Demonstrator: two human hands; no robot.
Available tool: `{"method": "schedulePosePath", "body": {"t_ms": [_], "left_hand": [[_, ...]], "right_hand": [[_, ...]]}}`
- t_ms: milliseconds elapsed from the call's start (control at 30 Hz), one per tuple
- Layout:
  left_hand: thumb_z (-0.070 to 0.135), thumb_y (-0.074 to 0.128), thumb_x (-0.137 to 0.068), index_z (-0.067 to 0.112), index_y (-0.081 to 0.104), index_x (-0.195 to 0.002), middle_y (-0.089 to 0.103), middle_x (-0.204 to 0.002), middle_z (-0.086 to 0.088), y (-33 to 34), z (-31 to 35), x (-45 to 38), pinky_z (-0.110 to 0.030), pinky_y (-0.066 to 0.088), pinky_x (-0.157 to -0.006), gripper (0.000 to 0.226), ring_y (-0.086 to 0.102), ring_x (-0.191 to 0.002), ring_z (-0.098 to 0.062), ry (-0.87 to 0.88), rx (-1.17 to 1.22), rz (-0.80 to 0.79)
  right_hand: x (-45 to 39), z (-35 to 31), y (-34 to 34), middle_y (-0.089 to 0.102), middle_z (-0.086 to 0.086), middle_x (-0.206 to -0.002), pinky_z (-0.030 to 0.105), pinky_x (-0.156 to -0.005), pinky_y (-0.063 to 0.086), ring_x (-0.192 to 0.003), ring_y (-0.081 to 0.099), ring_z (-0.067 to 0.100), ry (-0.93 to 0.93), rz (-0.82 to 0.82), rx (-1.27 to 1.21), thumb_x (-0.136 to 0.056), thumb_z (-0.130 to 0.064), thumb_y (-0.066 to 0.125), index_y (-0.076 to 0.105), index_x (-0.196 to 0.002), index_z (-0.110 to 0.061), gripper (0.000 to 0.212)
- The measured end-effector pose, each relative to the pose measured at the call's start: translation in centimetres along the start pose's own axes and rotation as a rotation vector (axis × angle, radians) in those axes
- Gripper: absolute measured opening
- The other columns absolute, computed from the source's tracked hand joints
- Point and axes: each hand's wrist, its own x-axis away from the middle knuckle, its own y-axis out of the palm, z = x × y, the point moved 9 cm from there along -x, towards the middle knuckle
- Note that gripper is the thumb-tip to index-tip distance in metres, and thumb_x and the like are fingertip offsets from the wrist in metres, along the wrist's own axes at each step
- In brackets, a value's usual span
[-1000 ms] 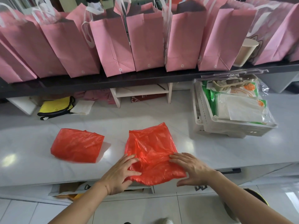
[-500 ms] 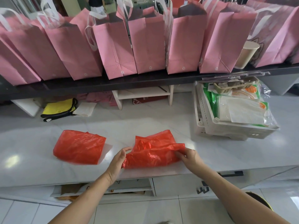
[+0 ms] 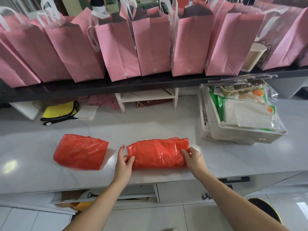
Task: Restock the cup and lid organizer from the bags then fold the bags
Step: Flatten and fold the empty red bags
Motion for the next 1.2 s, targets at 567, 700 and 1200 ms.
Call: {"method": "schedulePosePath", "body": {"t_ms": [567, 700, 1200], "left_hand": [[0.002, 0.060, -0.094, 0.026, 0.051, -0.147, 0.046, -0.124, -0.016, 0.4, 4.6, 0.1, -0.046, 0.052, -0.089, 0.059, 0.048, -0.110, -0.032, 0.399, -0.781, 0.290], [0.016, 0.052, -0.099, 0.026, 0.057, -0.142, 0.050, -0.143, -0.007, 5.2, 7.7, 1.6, -0.050, 0.044, -0.108, 0.044, 0.047, -0.132, -0.029, 0.729, -0.897, 0.077], [0.059, -0.013, -0.092, 0.038, 0.001, -0.163, -0.012, -0.172, -0.003, 10.4, 3.1, -0.3, -0.051, -0.011, -0.125, 0.076, -0.013, -0.158, -0.031, 0.459, -1.230, -0.254]], "right_hand": [[-0.2, 0.0, 1.0, 0.070, 0.005, -0.098, 0.039, -0.081, 0.055, -0.096, 0.068, 0.032, 0.051, 0.003, 0.471, -0.101, -0.069, 0.039, 0.063, -0.104, -0.024, 0.051], [-0.3, -0.4, 0.9, 0.072, 0.006, -0.103, 0.037, -0.083, 0.053, -0.101, 0.068, 0.033, 0.055, 0.011, 0.474, -0.099, -0.069, 0.042, 0.065, -0.113, -0.027, 0.050], [2.3, -9.5, 1.6, 0.036, 0.007, -0.162, 0.054, -0.122, 0.022, -0.153, 0.029, 0.029, -0.538, 0.346, 0.566, -0.099, -0.024, 0.058, 0.034, -0.157, -0.014, 0.063]]}}
